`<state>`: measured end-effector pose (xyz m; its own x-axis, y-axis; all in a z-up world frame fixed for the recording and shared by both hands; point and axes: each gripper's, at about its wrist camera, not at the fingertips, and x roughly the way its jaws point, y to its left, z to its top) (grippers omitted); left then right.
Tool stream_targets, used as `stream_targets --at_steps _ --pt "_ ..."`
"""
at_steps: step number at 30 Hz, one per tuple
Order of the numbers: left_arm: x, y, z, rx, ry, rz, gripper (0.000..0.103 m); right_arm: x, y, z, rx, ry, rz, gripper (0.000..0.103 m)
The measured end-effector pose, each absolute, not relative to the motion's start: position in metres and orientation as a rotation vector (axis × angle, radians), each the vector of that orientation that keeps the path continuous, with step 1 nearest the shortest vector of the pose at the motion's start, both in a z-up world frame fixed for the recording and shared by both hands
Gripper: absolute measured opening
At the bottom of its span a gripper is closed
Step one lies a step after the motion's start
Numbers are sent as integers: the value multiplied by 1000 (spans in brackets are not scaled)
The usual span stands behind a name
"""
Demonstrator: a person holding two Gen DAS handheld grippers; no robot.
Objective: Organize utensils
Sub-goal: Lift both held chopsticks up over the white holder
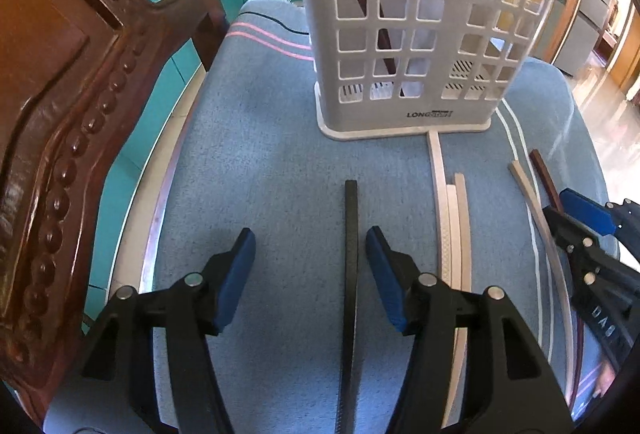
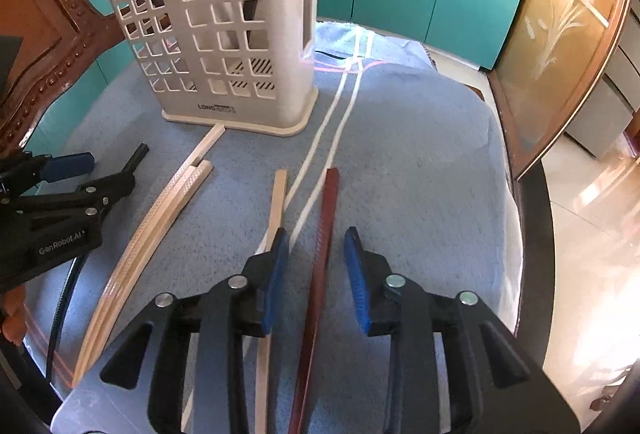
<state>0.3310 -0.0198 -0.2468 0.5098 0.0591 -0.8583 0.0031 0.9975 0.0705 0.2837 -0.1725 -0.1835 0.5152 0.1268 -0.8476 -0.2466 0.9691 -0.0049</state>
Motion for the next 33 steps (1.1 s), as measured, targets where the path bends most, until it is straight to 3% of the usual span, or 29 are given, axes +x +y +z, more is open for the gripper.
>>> stream_targets --at_steps 1,3,5,9,14,20,33 --pt "332 -20 -247 67 1037 36 59 284 -173 -184 -125 1008 229 30" --pt "334 -21 -248 72 1037 34 57 286 -174 -183 -97 1012 242 10" --pt "336 -23 -248 46 1043 -11 37 284 -174 -183 -91 1008 245 7" --pt "334 -39 -244 67 1033 -64 8 278 -172 -180 -76 983 264 6" --pt "326 -45 -235 58 980 -68 7 258 -174 -145 -65 832 274 6" --pt "304 -39 -187 10 832 -76 7 224 -187 -93 -37 649 312 6" --pt "227 -23 -35 -24 480 -156 7 160 -231 44 96 305 384 7"
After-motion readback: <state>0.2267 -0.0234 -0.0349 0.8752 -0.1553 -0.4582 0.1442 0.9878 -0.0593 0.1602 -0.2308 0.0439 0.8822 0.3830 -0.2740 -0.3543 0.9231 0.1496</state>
